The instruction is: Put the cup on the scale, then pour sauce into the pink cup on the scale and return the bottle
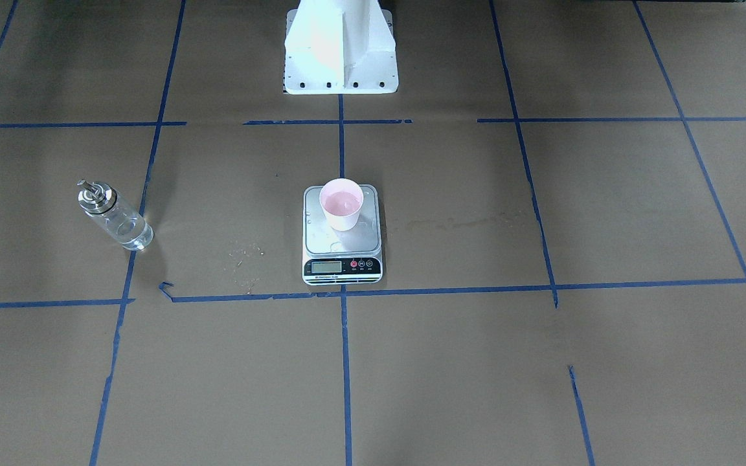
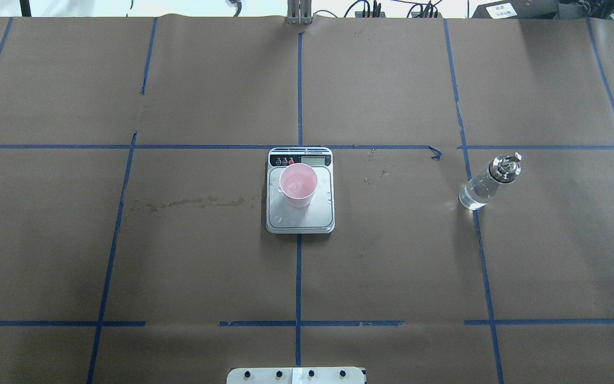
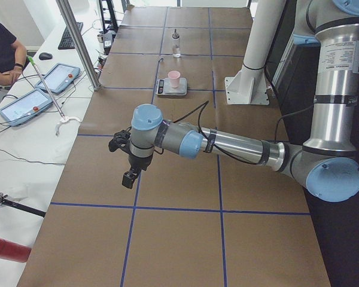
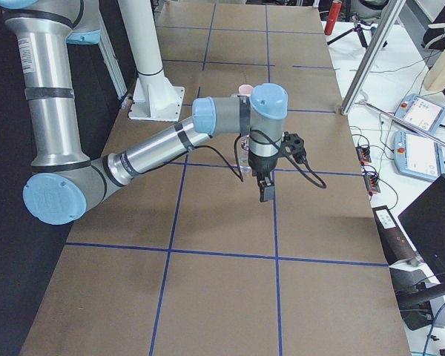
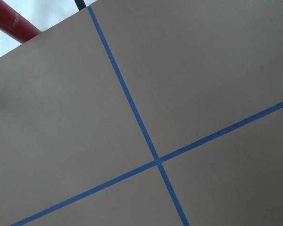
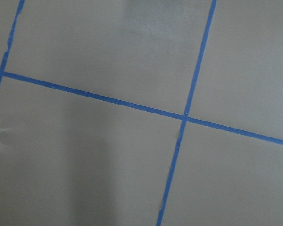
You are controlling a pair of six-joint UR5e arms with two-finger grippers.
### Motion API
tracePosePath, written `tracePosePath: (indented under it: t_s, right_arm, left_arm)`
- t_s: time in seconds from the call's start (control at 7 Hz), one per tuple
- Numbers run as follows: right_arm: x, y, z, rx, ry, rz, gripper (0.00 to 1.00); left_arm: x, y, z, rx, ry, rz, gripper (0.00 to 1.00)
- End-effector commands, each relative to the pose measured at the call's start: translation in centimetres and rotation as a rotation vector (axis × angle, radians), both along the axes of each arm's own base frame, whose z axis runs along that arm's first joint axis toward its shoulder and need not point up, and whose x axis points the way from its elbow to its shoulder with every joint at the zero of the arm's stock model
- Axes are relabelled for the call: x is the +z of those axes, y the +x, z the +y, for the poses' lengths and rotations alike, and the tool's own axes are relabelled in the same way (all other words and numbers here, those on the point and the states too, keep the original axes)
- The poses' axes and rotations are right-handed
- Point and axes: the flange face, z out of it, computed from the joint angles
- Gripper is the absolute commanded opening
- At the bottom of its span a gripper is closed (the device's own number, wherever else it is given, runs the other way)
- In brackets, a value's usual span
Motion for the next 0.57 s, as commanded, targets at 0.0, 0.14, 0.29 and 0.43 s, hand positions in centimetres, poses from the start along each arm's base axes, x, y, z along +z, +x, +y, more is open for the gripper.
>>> tracePosePath:
  t_s: [0.0,0.14,0.29,0.43]
  right_arm:
    - [9.1,1.7,-0.1,0.03,-0.002,-0.032,1.0]
    - [12.3,1.4,1.9,0.034,-0.055,-0.042,1.0]
    - [13.2,1.2,2.1,0.037,-0.08,-0.044,1.0]
    - [14.3,1.2,2.7,0.037,-0.103,-0.043,1.0]
  left_arm:
    - [1.4,0.0,0.6,0.002,-0.037,0.005,1.0]
    - [2.3,0.0,0.8,0.002,-0.082,0.004,1.0]
    - [2.9,0.0,1.0,0.002,-0.112,0.003,1.0]
    - [3.6,0.0,1.1,0.001,-0.147,0.0,1.0]
